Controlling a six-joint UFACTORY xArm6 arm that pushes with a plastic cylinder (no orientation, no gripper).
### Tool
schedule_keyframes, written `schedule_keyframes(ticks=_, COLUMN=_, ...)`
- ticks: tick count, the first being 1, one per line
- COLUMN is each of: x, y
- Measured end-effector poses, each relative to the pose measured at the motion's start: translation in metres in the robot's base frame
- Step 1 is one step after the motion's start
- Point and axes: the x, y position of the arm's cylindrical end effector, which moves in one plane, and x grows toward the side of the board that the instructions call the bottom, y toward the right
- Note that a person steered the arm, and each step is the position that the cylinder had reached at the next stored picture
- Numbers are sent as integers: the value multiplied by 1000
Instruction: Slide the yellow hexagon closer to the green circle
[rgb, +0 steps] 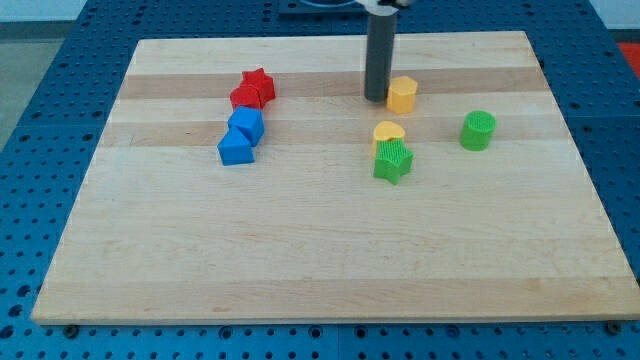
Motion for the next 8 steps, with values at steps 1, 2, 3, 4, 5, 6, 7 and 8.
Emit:
schedule_keyframes(ticks=1, x=1, y=29)
schedule_keyframes(ticks=2, x=3, y=54)
schedule_keyframes(ticks=3, x=3, y=73)
schedule_keyframes(ticks=4, x=3, y=88)
schedule_keyframes(ticks=5, x=1, y=101)
schedule_keyframes(ticks=6, x=-6, y=102)
schedule_keyframes(ticks=7, x=-7, y=109)
schedule_keyframes(ticks=8, x=-7, y=122)
